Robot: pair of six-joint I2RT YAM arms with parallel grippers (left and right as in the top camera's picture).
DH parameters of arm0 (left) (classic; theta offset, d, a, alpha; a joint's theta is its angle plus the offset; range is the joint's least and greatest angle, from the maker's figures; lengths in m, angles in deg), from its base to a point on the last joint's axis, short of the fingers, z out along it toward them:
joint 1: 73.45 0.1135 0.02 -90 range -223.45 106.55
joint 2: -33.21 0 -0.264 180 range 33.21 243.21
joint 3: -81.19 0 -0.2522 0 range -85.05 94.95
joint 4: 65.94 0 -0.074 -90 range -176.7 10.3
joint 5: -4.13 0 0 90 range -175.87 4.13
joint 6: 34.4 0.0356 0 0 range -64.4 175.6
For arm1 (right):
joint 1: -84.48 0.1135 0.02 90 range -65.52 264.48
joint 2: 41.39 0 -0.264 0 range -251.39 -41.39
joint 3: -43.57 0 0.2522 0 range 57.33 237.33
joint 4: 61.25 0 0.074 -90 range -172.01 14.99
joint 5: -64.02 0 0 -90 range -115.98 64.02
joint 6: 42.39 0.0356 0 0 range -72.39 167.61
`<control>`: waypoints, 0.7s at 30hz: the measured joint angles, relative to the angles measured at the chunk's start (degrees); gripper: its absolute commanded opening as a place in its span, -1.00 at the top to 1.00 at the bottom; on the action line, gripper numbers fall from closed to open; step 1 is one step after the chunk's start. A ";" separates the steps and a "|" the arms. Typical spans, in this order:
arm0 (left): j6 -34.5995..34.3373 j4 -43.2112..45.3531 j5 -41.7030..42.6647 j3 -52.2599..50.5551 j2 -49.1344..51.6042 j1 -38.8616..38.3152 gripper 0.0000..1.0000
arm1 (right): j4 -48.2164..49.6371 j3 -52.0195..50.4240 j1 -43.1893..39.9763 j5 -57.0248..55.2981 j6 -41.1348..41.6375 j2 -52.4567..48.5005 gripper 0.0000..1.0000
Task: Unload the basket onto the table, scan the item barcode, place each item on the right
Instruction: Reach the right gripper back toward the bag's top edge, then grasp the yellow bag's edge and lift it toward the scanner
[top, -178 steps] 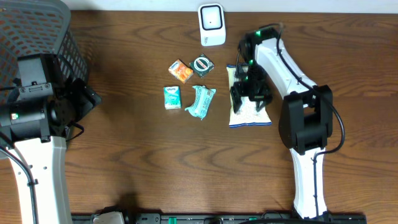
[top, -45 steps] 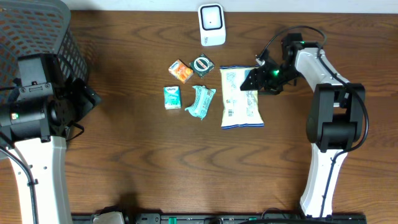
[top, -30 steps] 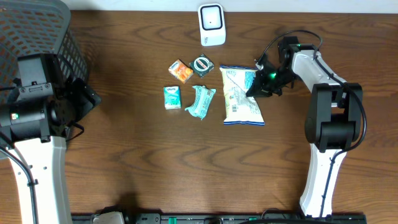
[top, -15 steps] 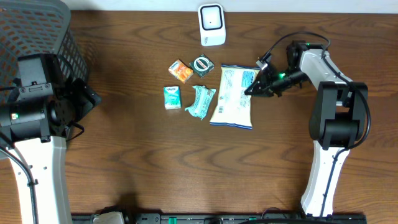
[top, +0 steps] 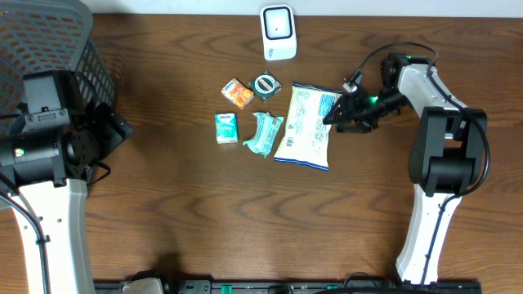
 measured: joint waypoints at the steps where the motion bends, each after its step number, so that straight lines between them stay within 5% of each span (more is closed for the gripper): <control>1: 0.02 0.00 -0.02 0.00 0.00 0.00 -0.95 | -0.28 0.09 0.00 0.20 0.68 0.00 -0.98; 21: 0.02 0.00 0.00 0.00 0.00 0.00 -0.95 | -0.02 1.18 3.78 -1.79 5.53 0.59 -0.99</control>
